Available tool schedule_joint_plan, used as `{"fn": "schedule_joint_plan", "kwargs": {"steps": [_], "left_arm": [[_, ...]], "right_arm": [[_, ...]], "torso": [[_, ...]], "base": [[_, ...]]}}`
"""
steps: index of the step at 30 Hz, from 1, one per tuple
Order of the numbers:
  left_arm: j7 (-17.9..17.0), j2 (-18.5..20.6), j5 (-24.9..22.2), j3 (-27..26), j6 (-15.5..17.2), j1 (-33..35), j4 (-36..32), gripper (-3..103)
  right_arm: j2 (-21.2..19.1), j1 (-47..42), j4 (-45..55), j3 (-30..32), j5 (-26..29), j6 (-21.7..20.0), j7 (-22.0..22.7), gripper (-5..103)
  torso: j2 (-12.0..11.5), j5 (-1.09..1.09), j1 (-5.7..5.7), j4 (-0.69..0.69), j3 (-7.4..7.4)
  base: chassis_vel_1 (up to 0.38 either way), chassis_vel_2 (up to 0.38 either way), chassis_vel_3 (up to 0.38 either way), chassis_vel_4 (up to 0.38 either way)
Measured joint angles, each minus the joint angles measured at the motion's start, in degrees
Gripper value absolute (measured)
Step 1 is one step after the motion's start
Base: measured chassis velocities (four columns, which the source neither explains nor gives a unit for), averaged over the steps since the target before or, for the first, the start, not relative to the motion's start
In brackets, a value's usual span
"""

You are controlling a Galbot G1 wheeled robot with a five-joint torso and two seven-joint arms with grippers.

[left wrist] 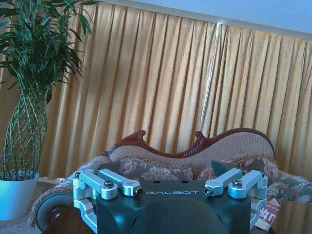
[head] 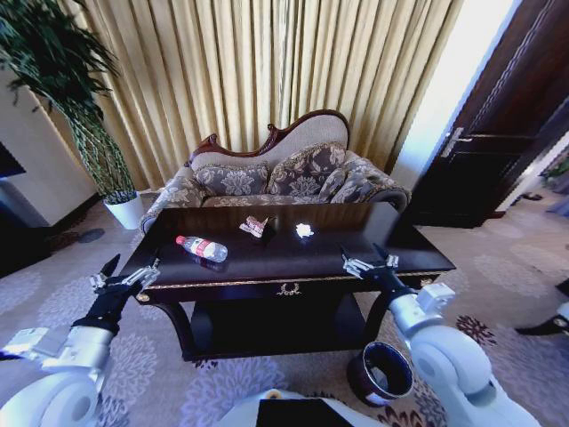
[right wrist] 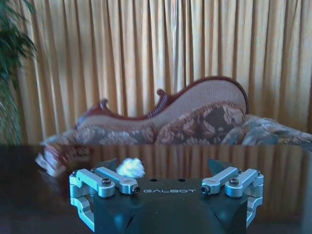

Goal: Move to the front of the table and place the trash on the table into the trash bin.

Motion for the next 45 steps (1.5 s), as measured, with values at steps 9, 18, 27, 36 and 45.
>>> {"fn": "schedule_joint_plan", "kwargs": {"steps": [9, 18, 27, 36, 45], "left_arm": [[-0.22, 0.06, 0.13, -0.43, -0.66, 0.89, 0.00, 100], [-0.31, -0.99, 2.06, 1.01, -0.93, 1.58, 0.00, 100], [-0.96, 0.06, 2.28, 0.38, -0.43, 2.04, 0.00, 100], [-1.00, -0.37, 2.36, 0.80, -0.19, 1.81, 0.00, 100], [-0.87, -0.23, 2.35, 0.84, -0.13, 1.66, 0.00, 100]], "right_arm": [[-5.74, 9.29, -8.66, -5.96, 3.87, 0.07, 0.16, 100], [-8.26, 26.21, -16.84, -19.41, 9.22, -2.58, 2.17, 100], [-5.23, 39.30, -27.53, -30.83, 10.01, -3.20, 2.95, 100], [-3.09, 43.83, -34.48, -34.32, 9.58, -2.86, 2.92, 100], [-2.32, 45.55, -37.18, -35.01, 9.57, -2.56, 2.81, 100]], "torso": [[0.00, 0.00, 0.00, -0.01, 0.01], [-0.01, 0.00, 0.00, 0.00, 0.01], [-0.01, 0.00, 0.01, 0.00, 0.01], [-0.01, 0.00, 0.01, -0.01, 0.01], [-0.01, 0.00, 0.01, -0.01, 0.01]], "base": [[0.000, 0.000, 0.000, 0.000], [0.000, 0.000, 0.000, 0.000], [0.000, 0.000, 0.000, 0.000], [0.000, 0.000, 0.000, 0.000], [0.000, 0.000, 0.000, 0.000]]}}
